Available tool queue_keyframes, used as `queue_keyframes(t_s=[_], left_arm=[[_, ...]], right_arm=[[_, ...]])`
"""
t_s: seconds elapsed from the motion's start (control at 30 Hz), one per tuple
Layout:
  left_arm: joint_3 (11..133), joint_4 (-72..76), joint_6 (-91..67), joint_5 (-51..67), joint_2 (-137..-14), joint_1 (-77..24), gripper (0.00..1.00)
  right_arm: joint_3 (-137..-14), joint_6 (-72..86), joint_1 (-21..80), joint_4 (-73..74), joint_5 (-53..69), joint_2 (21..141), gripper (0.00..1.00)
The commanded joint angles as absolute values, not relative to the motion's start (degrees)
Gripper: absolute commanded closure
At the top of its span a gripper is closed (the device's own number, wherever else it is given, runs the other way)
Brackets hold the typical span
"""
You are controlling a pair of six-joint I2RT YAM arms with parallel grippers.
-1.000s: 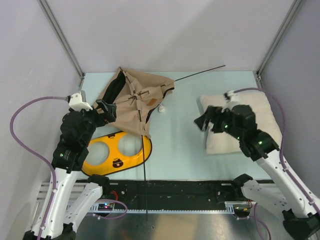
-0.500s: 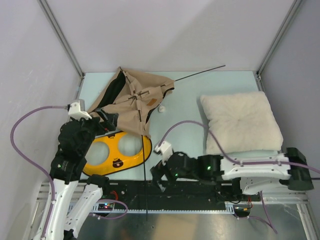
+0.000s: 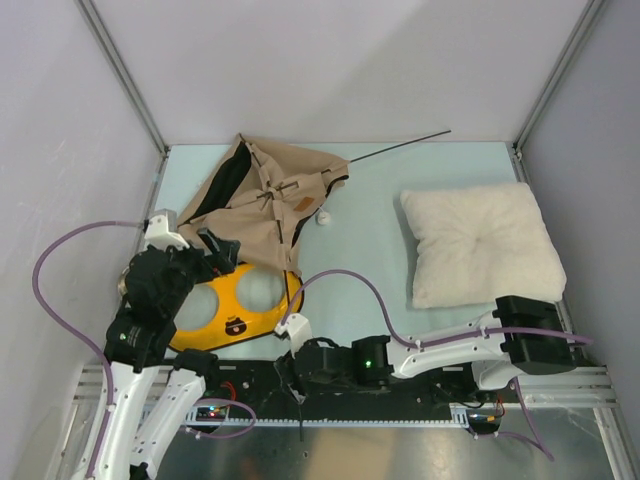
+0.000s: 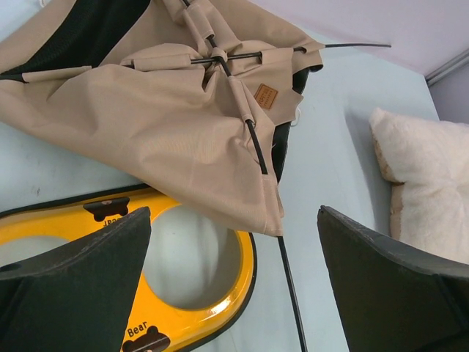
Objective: Set up the pet tent
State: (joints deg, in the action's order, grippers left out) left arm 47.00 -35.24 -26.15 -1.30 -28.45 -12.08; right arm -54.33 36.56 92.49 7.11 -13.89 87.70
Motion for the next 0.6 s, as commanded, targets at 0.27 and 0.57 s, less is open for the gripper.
queue_keyframes(t_s=[0.27, 0.57], left_arm=[[43.9, -35.7, -27.5, -0.5, -30.1, -11.6, 0.00], [41.8, -35.5, -27.0, 1.1, -30.2, -11.6, 0.00]], right_arm=[[-61.9, 44.3, 92.6, 21.3, -21.9, 85.1, 0.98], [-65.1, 48.0, 85.1, 28.1, -16.7, 77.8, 1.00]])
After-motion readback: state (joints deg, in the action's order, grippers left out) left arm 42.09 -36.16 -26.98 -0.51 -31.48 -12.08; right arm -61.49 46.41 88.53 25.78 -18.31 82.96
